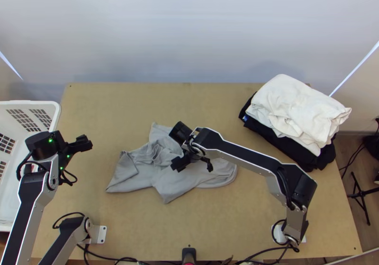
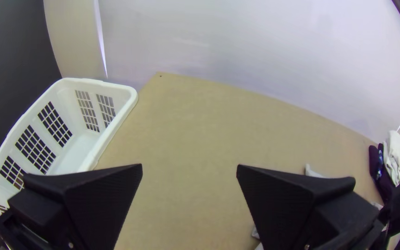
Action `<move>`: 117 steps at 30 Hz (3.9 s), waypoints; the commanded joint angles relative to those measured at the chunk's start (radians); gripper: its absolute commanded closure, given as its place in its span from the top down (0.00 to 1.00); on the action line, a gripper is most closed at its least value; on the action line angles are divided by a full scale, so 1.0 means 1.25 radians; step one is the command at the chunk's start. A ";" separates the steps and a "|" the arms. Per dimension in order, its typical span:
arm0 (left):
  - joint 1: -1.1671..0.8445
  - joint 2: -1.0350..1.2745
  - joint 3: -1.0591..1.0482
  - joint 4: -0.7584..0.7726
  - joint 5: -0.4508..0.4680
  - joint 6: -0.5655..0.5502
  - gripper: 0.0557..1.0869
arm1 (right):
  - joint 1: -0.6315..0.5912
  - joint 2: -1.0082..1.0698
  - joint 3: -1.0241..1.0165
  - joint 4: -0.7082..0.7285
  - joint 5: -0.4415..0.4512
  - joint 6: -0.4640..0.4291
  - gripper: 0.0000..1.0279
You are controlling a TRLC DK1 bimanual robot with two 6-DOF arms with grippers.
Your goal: Fold the t-shirt
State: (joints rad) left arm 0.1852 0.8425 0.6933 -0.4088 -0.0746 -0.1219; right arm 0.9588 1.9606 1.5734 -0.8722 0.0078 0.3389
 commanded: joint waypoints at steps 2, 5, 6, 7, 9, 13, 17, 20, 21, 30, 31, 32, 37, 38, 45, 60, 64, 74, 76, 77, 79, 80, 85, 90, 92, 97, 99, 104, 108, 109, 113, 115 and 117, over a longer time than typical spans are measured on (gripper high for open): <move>0.002 0.001 0.002 0.001 0.000 -0.001 0.96 | 0.005 -0.028 -0.063 0.028 0.008 -0.026 0.38; 0.002 0.003 0.002 0.001 0.000 -0.001 0.96 | 0.007 -0.080 -0.090 0.028 0.007 -0.033 0.21; 0.002 0.005 0.002 0.002 0.000 -0.001 0.96 | 0.006 -0.095 -0.097 0.028 0.007 -0.033 0.15; 0.002 0.008 0.002 0.004 0.000 -0.001 0.96 | 0.004 -0.107 -0.101 0.028 0.007 -0.032 0.10; 0.000 0.013 0.005 0.007 0.001 -0.002 0.96 | -0.005 -0.136 -0.119 0.029 0.008 -0.033 0.06; -0.008 0.022 0.010 0.013 0.001 -0.007 0.96 | -0.036 -0.178 -0.154 0.029 0.008 -0.034 0.05; -0.012 0.024 0.010 0.015 0.001 -0.013 0.96 | -0.087 -0.203 -0.184 0.044 0.010 -0.037 0.03; -0.012 0.023 0.009 0.014 0.001 -0.013 0.96 | -0.120 -0.223 -0.198 0.054 0.010 -0.044 0.03; -0.012 0.023 0.007 0.014 0.000 -0.013 0.96 | -0.134 -0.227 -0.202 0.057 0.010 -0.045 0.03; -0.013 0.019 0.007 0.012 0.000 -0.013 0.96 | -0.297 -0.189 -0.278 0.181 0.051 -0.077 0.03; -0.012 0.018 0.007 0.012 0.000 -0.013 0.96 | -0.315 -0.181 -0.283 0.202 0.064 -0.083 0.03; -0.012 0.017 0.007 0.010 0.000 -0.013 0.96 | -0.331 -0.171 -0.282 0.219 0.083 -0.092 0.09; -0.011 0.005 0.006 0.001 0.000 -0.008 0.96 | -0.303 -0.237 -0.256 0.219 0.145 -0.097 0.44; -0.011 0.003 0.006 -0.001 0.000 -0.007 0.96 | -0.270 -0.268 -0.252 0.219 0.147 -0.103 0.44; -0.014 0.005 0.012 0.002 0.000 -0.012 0.96 | 0.005 -0.346 -0.228 0.239 0.358 -0.277 0.70; -0.008 0.030 0.043 -0.033 -0.002 0.015 0.96 | 0.184 -0.123 -0.001 -0.155 0.142 0.036 0.70; -0.006 0.051 0.070 -0.045 -0.003 0.021 0.96 | 0.173 -0.048 -0.002 -0.188 0.141 0.052 0.70; -0.008 0.066 0.119 -0.073 -0.015 0.030 0.96 | 0.175 -0.015 0.000 -0.073 0.143 0.017 0.70; -0.008 0.065 0.129 -0.083 -0.016 0.030 0.96 | 0.172 -0.009 0.000 -0.051 0.148 0.009 0.69; -0.008 0.065 0.134 -0.088 -0.018 0.030 0.96 | 0.169 -0.005 0.000 -0.048 0.151 0.005 0.69; -0.008 0.062 0.140 -0.093 -0.020 0.030 0.96 | 0.164 0.002 -0.002 -0.041 0.157 -0.002 0.67; -0.007 0.060 0.141 -0.096 -0.020 0.030 0.96 | 0.162 0.005 -0.007 -0.039 0.164 -0.004 0.67; -0.007 0.045 0.135 -0.107 -0.020 0.030 0.96 | 0.147 0.015 -0.030 -0.005 0.245 -0.024 0.67; -0.006 0.037 0.129 -0.110 -0.020 0.030 0.96 | 0.136 0.021 -0.034 -0.002 0.280 -0.032 0.67; -0.006 0.037 0.128 -0.110 -0.020 0.031 0.96 | 0.135 0.021 -0.035 0.001 0.292 -0.033 0.67; -0.007 0.037 0.128 -0.110 -0.020 0.031 0.96 | 0.135 0.020 -0.030 0.004 0.330 -0.044 0.67; -0.007 0.038 0.126 -0.110 -0.020 0.030 0.96 | 0.134 0.021 -0.027 0.007 0.334 -0.044 0.67; -0.011 0.040 0.123 -0.106 -0.020 0.028 0.96 | 0.120 0.029 -0.032 0.025 0.358 -0.054 0.67; -0.013 0.040 0.119 -0.106 -0.020 0.026 0.96 | 0.113 0.029 -0.029 0.030 0.386 -0.066 0.67; -0.013 0.040 0.118 -0.106 -0.020 0.025 0.96 | 0.112 0.029 -0.028 0.030 0.389 -0.067 0.67; -0.016 0.039 0.109 -0.105 -0.020 0.024 0.96 | 0.105 0.029 -0.023 0.031 0.396 -0.072 0.67; -0.017 0.038 0.108 -0.105 -0.020 0.021 0.96 | 0.103 0.031 -0.023 0.031 0.396 -0.072 0.67; -0.019 0.037 0.108 -0.105 -0.020 0.020 0.96 | 0.102 0.031 -0.023 0.034 0.399 -0.074 0.67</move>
State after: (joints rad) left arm 0.1673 0.8913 0.8356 -0.5411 -0.1005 -0.0898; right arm 1.0962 1.9965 1.5414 -0.8371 0.4904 0.2558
